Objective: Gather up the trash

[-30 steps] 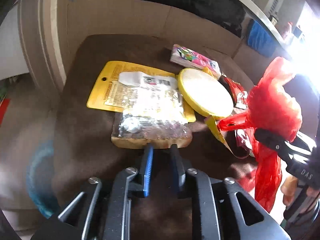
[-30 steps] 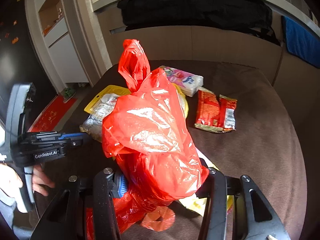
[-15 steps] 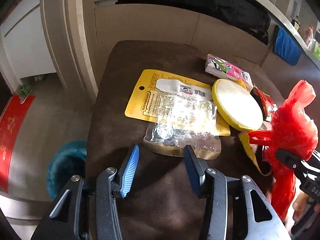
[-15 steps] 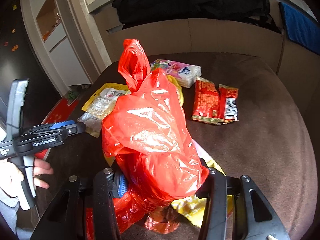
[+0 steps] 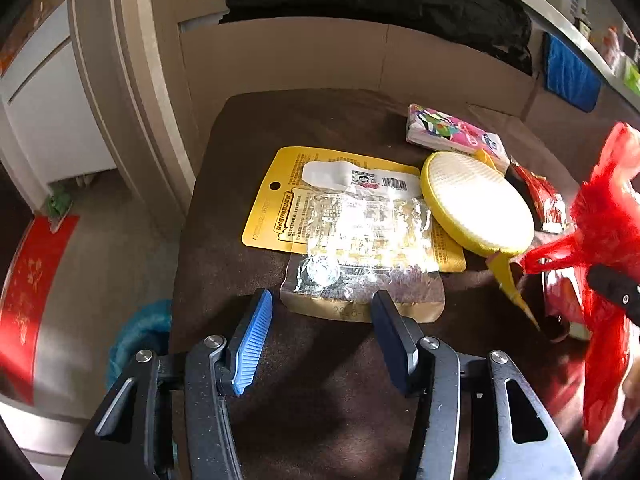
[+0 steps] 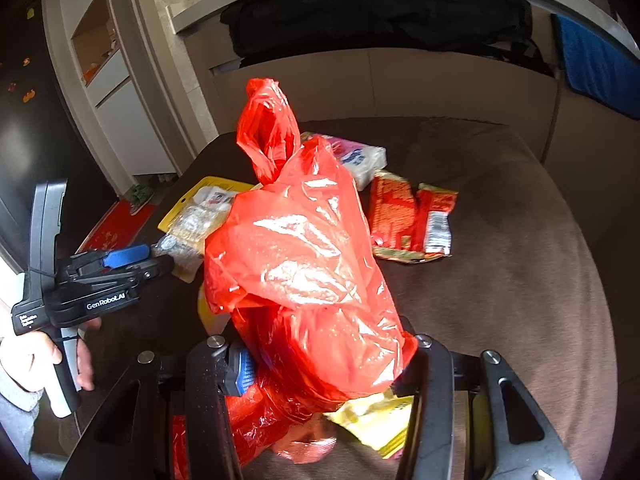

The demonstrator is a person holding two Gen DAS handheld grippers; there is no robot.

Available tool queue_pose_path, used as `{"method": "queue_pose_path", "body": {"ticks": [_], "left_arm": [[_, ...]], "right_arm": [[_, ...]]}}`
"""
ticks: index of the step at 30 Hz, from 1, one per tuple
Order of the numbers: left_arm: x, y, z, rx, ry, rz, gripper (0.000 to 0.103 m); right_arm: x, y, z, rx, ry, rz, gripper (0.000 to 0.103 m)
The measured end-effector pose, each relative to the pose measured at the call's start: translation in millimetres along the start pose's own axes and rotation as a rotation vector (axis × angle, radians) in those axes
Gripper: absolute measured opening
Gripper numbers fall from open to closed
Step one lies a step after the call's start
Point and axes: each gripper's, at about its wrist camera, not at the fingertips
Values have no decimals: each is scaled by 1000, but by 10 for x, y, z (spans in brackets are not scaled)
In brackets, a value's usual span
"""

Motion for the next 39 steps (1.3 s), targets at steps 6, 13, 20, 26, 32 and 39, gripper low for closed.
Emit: {"method": "queue_pose_path", "body": {"ticks": [6,13,20,26,32,39], "left_arm": [[118,227,169,-48,-27,102,52],[158,306,459,-201,-25,53,52],[66,316,596,-271,103,-10,51],[43,215,905,-306,100,-60,37],[-113,122,960,-260,47,-64,2],[-134,563,416,-192,-9,43,2]], "right_arm": [[-3,0,151,-27,-19,0,45],[22,-25,211,-36,-25,1,45],[69,129,174,-57,-2,36,45],[1,276,150,-57,-23,50,45],[-2,435,215,-96,-29,66,45],[-20,458,127,-90,-38,55,45]]}}
Point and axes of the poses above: each gripper's, at about its wrist camera, not at the fingertips, and y roughly against the way its jaws point, z to its right, x to its top, and after that the axes turned 15 degrees about z, right-handed
